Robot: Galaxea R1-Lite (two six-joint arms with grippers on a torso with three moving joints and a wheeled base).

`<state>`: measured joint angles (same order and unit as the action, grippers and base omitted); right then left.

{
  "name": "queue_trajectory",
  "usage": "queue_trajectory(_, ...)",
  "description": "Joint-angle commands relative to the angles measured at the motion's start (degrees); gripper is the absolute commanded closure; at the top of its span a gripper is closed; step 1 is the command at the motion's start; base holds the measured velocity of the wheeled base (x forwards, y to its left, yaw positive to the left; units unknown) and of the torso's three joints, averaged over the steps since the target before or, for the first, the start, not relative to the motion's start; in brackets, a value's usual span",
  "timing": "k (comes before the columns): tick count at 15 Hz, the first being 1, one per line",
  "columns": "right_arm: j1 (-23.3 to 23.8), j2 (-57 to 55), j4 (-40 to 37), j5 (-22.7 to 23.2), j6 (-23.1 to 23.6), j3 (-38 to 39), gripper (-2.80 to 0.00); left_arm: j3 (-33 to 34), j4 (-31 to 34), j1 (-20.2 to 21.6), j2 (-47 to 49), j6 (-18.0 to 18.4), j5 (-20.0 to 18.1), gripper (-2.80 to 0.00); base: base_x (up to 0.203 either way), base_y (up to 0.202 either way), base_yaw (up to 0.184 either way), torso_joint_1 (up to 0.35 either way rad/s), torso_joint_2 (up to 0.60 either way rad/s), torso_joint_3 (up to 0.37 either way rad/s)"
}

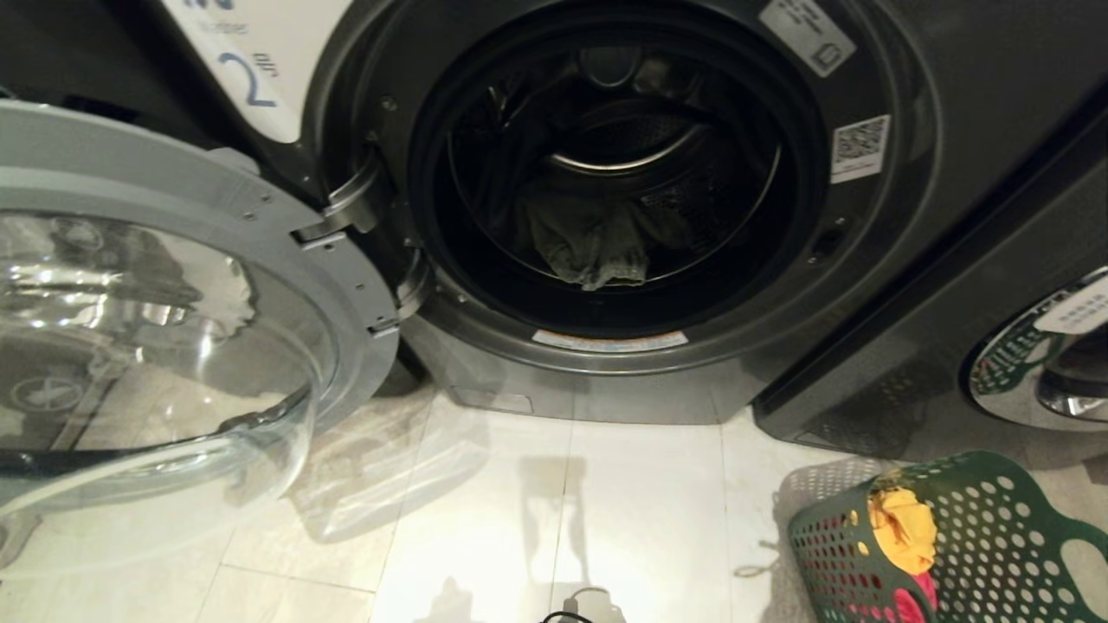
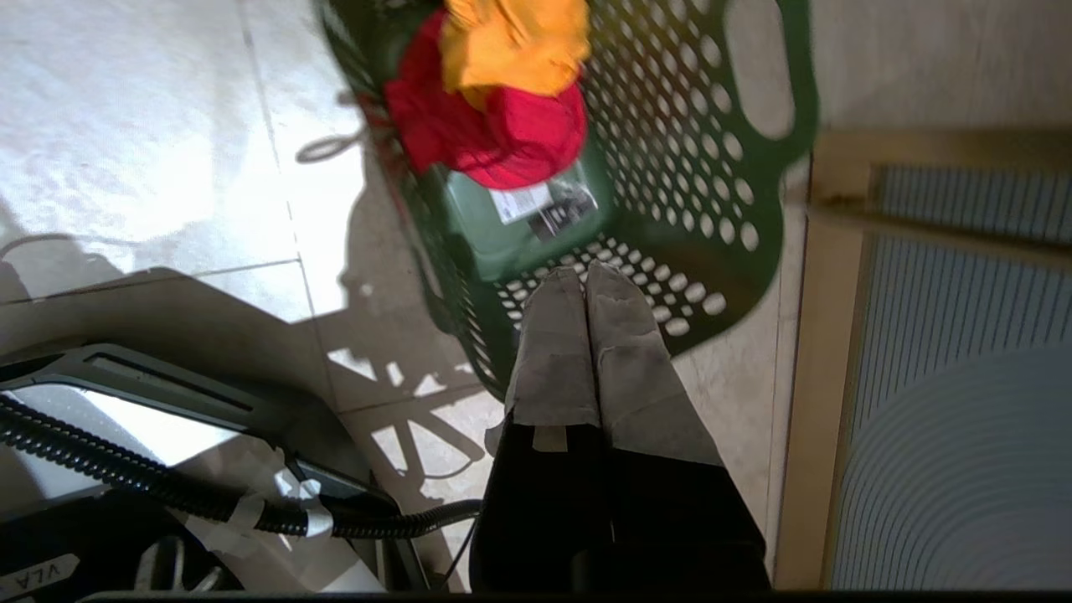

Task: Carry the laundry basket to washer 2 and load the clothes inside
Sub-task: Place the clothes into the washing machine

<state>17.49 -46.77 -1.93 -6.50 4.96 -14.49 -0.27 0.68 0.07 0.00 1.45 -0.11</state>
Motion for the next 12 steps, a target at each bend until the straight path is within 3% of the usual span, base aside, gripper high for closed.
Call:
queue_trajectory(1,0.0,-0.3,0.0,0.1,0.1,0.1,0.00,0.0,0.0,0.0,0.1,0.0,0.0,0.00,-0.001,0.006,-0.175,-0.002,0.00,0.002)
queue_trajectory(4,0.0,-0.3,0.0,0.5,0.1,0.1,0.00,0.0,0.0,0.0,0.1,0.0,0.0,0.00,0.000,0.005,-0.152,0.002,0.01,0.005)
queue_trajectory(7,0.0,-1.4,0.4,2.7,-0.1,-0.2,0.00,0.0,0.0,0.0,0.1,0.0,0.0,0.00,0.002,0.000,-0.024,0.000,0.00,0.000)
queue_trajectory(12,0.1,-14.4,12.4,3.6,-1.4,-0.6,0.00,0.0,0.0,0.0,0.1,0.0,0.0,0.00,0.000,0.000,0.000,0.000,0.00,0.000)
